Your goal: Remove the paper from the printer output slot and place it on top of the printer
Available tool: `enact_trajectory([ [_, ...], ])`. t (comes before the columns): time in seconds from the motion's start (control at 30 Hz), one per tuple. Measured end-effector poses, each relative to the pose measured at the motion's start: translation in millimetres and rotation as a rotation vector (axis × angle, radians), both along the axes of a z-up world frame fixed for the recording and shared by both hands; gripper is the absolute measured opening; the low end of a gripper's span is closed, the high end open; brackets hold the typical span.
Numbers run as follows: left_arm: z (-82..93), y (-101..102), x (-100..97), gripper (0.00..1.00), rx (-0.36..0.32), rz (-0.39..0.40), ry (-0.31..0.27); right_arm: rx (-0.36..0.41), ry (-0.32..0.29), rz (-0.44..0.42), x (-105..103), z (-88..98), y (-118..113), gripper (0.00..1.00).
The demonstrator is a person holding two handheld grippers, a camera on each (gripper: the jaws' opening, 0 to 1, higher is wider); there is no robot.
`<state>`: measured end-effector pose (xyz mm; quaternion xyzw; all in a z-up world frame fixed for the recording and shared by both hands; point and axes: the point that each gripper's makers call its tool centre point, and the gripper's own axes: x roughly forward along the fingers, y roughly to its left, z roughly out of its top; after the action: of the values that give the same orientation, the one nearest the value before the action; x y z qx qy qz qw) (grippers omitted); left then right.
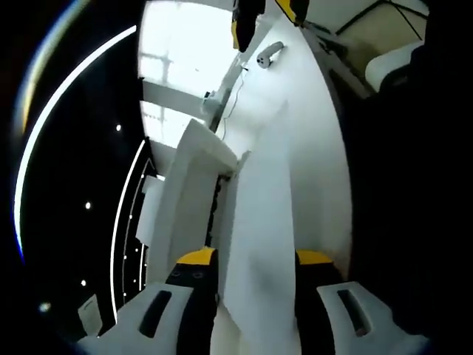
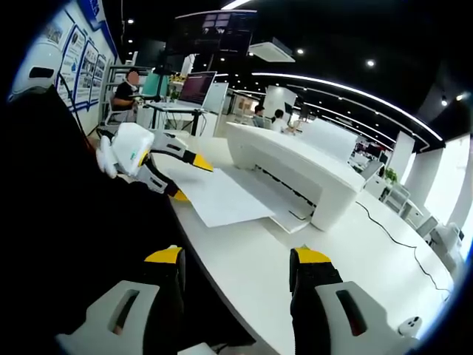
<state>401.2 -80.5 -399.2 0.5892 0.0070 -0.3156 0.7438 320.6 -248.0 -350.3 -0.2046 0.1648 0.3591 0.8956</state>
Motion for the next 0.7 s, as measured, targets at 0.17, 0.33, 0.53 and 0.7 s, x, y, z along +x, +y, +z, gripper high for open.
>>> enact_trajectory([
  [0.17, 1.1, -1.2, 0.4, 0.38, 0.009, -0.002, -0.005, 0.001, -0.001, -0.001, 0.4, 0.1, -0.5, 0.53],
  [0.33, 0.8, -1.4, 1.5, 0.34, 0.021, 0.001, -0.007, 0.001, 0.0, 0.0, 0.1, -0.5, -1.0, 0.52],
  [0.53, 0.8, -1.1, 1.9, 0.27, 0.04, -0.001, -0.009, 0.001, -0.002, 0.0, 0.0, 0.3, -1.4, 0.52],
  [0.7, 1.0, -0.7, 2.7, 0.25, 0.049, -0.002, -0.011, 0.001, -0.003, 0.0, 0.2, 1.1, -1.5, 0.52],
])
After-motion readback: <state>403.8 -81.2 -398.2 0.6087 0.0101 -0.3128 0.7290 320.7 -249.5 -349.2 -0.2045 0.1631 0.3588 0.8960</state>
